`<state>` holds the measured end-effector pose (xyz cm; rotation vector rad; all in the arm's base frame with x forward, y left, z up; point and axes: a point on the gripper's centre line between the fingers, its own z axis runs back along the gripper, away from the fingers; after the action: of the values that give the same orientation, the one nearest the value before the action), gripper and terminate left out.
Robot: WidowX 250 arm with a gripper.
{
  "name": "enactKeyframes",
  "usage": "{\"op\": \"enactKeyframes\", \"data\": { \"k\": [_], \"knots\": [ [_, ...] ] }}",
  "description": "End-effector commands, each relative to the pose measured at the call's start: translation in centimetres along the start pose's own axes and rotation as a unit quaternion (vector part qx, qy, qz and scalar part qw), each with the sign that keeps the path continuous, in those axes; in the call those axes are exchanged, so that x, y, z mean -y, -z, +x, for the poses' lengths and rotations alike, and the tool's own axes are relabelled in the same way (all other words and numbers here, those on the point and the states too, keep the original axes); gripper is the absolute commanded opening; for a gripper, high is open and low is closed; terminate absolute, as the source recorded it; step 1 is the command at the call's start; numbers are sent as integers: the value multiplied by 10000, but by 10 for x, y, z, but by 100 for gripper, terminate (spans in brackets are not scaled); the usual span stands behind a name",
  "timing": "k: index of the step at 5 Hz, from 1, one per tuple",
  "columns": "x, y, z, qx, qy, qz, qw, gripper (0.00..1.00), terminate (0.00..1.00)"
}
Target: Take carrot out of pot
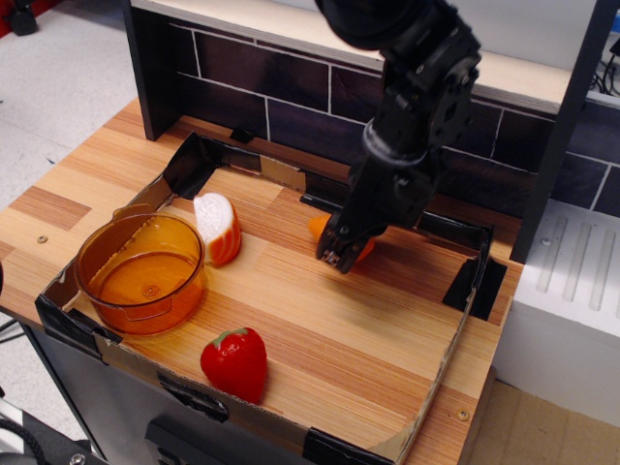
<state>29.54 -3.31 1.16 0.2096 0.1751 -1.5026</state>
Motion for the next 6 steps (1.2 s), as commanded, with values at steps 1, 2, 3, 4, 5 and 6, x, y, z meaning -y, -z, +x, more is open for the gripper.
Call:
{"op": "enactKeyframes", "data": {
  "k": [1, 2, 3, 4, 5, 6],
  "knots": [
    [-7, -2, 3, -34, 8, 183, 9998, 100, 0],
    [-9, 2, 4, -104, -39, 133, 9998, 100, 0],
    [-8, 5, 3, -126, -61, 115, 9998, 100, 0],
    [-7, 6, 2, -138, -55, 108, 9998, 100, 0],
    [-6, 2, 0, -109, -50, 118, 9999, 100, 0],
    [-6, -7, -4, -63, -66, 142, 9999, 100, 0]
  ]
}}
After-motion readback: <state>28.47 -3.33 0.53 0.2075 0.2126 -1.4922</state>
